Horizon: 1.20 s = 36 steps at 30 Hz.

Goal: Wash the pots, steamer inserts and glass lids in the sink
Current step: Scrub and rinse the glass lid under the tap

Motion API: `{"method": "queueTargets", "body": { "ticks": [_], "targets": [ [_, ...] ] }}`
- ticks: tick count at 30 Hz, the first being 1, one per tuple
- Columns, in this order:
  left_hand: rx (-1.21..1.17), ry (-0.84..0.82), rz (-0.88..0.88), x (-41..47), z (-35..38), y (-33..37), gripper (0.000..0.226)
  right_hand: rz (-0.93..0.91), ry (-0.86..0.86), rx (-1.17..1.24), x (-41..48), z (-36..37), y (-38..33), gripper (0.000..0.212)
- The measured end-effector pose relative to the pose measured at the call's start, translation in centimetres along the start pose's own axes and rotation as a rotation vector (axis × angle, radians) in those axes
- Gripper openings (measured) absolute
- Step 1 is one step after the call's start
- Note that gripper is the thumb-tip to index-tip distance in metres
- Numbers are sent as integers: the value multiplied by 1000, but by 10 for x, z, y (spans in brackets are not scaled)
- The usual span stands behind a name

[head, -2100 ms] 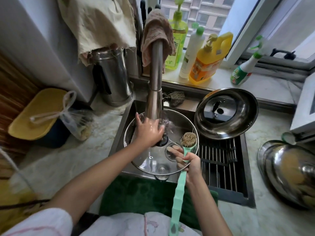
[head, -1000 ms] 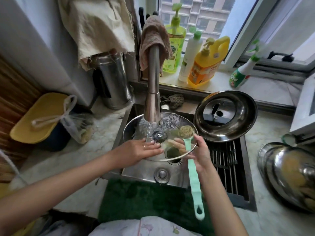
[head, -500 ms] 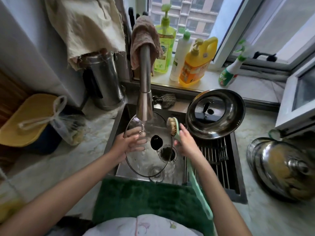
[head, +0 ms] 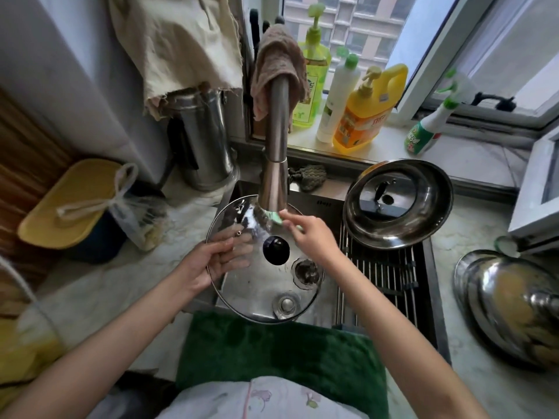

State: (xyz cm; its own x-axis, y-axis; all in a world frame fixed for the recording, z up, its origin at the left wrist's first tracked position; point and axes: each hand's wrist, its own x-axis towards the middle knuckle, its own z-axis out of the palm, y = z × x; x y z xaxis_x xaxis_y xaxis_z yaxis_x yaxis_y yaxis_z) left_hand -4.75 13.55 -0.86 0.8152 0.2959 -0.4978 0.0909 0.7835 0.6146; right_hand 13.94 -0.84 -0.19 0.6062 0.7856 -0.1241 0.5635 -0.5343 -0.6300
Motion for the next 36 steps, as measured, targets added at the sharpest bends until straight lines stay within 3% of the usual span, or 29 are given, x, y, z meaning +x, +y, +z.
{"method": "queueTargets", "body": {
  "ticks": [3, 5, 6, 9, 11, 14, 15, 19, 20, 23, 24, 28, 29, 33, 36],
  "targets": [
    [6, -1, -7, -2, -1, 1, 70, 61, 48, 6, 5, 0, 12, 31],
    [24, 23, 3, -5, 2, 2, 46, 204, 92, 67, 13, -8, 21, 31],
    [48, 39, 8, -6, 4, 3, 38, 192, 81, 89, 14, -8, 18, 31],
    [110, 45, 3, -4, 10, 3, 33, -114, -41, 67, -1, 1, -13, 29],
    [106, 41, -7, -3, 16, 2, 32, -194, -18, -31, -6, 6, -16, 31],
    [87, 22, -8, -2, 23, 0, 42, 91, 129, -41, 10, -4, -4, 29],
    [91, 23, -9, 0, 26, -2, 42, 106, 147, -41, 11, -4, -5, 29],
    [112, 49, -21, 5, 36, -5, 30, -308, 100, -156, -9, 13, -31, 33],
    [95, 45, -24, 5, 36, -6, 29, -303, 100, -182, -7, 10, -28, 33],
    [40, 16, -22, 3, 35, -5, 39, 46, 173, -127, 13, -6, -4, 31],
    [49, 14, -20, 3, 34, -6, 41, 64, 174, -100, 13, -5, -4, 31],
    [118, 23, -21, 1, 36, -9, 27, -337, 55, -134, -18, 16, -39, 34],
    [107, 26, -28, 1, 35, -10, 28, -328, 54, -155, -17, 16, -34, 35],
    [18, 39, -39, -3, 23, -10, 39, 104, 112, -86, 12, -1, 7, 32],
    [70, 29, -54, -4, 21, -10, 37, -48, 20, -121, -1, 0, -10, 32]
  ]
}}
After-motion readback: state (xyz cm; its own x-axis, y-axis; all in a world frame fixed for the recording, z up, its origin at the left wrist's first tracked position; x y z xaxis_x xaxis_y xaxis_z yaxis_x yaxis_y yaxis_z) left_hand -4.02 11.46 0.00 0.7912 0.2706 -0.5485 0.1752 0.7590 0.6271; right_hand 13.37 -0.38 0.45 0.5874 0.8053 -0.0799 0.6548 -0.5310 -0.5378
